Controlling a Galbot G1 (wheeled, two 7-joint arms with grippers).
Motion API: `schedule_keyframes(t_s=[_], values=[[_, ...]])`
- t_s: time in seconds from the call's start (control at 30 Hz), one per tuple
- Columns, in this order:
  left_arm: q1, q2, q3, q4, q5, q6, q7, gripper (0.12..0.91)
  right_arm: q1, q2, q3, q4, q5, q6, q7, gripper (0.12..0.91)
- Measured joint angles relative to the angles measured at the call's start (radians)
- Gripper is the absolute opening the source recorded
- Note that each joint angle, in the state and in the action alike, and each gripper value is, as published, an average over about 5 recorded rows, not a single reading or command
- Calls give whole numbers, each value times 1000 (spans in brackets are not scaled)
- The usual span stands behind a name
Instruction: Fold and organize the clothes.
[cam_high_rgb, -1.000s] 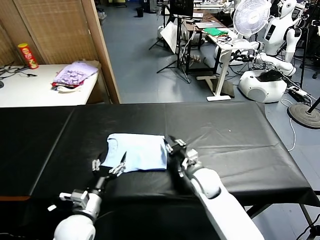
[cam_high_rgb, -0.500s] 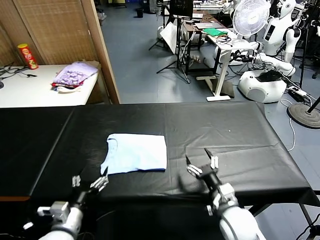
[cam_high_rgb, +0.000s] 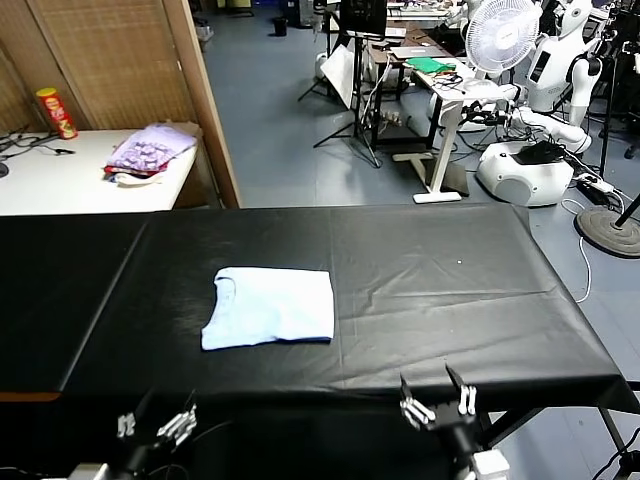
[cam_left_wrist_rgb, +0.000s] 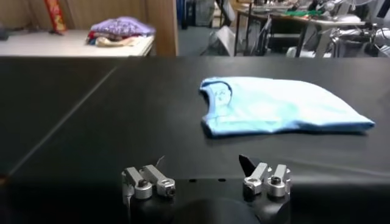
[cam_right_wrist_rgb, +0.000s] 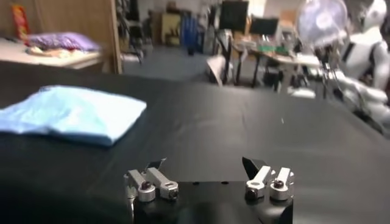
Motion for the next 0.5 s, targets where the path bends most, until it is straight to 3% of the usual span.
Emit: schedule_keyframes(t_s=[0.1,0.5], values=[[19,-2,-4,-22,-20,16,-1,798,-44,5,-2,28,2,-17,18,798],[17,0,-14,-51,-32,29,6,798,-91,6,-3,55,2,-24,19,798]])
